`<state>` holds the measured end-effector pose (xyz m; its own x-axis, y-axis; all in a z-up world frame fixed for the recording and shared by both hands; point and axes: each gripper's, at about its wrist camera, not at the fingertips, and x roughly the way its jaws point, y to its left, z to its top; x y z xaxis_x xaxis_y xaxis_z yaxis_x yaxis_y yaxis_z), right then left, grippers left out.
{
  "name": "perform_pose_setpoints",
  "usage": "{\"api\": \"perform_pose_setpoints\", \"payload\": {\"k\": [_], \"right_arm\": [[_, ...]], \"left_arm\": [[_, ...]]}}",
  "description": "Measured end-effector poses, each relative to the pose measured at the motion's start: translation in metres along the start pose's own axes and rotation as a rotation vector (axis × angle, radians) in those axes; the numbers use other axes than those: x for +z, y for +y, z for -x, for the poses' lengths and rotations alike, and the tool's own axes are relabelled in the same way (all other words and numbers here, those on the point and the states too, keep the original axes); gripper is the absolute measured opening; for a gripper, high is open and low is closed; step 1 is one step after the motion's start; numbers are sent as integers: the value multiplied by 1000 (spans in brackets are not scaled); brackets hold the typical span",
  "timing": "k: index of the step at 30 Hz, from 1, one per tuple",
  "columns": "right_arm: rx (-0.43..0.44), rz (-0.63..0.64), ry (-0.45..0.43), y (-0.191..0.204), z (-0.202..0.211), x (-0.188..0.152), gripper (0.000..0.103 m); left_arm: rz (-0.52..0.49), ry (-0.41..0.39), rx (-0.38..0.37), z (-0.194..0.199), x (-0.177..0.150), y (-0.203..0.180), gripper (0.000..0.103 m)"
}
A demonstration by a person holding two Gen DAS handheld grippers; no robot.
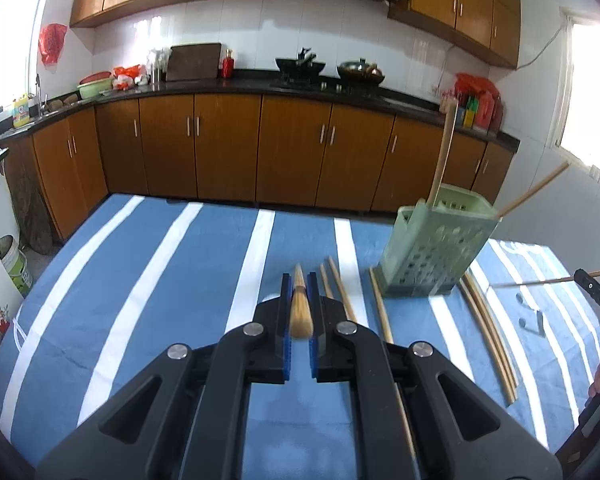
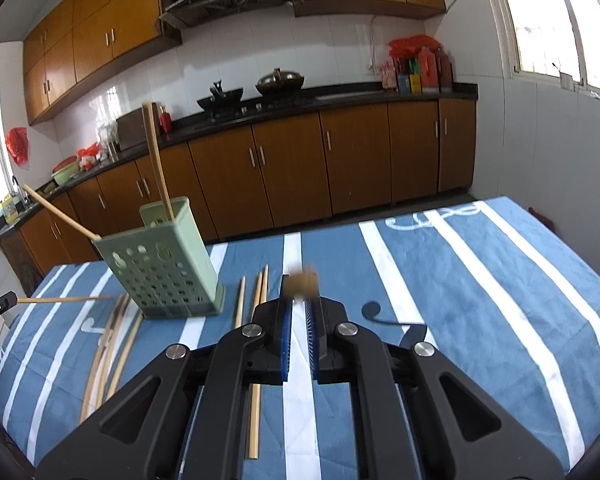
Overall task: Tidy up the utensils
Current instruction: 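Raise the right tool's chopstick upright over the green holder while the left tool does likewise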
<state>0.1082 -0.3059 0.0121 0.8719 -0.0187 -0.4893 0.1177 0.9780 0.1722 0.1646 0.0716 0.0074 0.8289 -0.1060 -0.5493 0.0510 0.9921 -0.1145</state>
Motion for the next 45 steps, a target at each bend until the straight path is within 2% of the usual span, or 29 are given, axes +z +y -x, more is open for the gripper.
{"api": "perform_pose_setpoints", "payload": {"k": [16,23,27,32,38,45], "right_arm": [[17,12,-62,4,13,17,8],[127,18,-157,21,44,46,8],[224,18,-206,35,63,61,8],[299,19,-278,53,78,78,8],[303,47,-357,74,75,94,8],[254,50,-409,87,50,102,8]], "left_arm": [[-30,-65,-27,20,23,-9,8],[-64,-129,-98,52,40,-27,8],[-73,-183,-156,71,55,-43,8],[-69,-263,-206,87,73,-62,8],[-40,-392,-211,94,101,-86,8],[36,-438,-210,66,119,-98,8]]}}
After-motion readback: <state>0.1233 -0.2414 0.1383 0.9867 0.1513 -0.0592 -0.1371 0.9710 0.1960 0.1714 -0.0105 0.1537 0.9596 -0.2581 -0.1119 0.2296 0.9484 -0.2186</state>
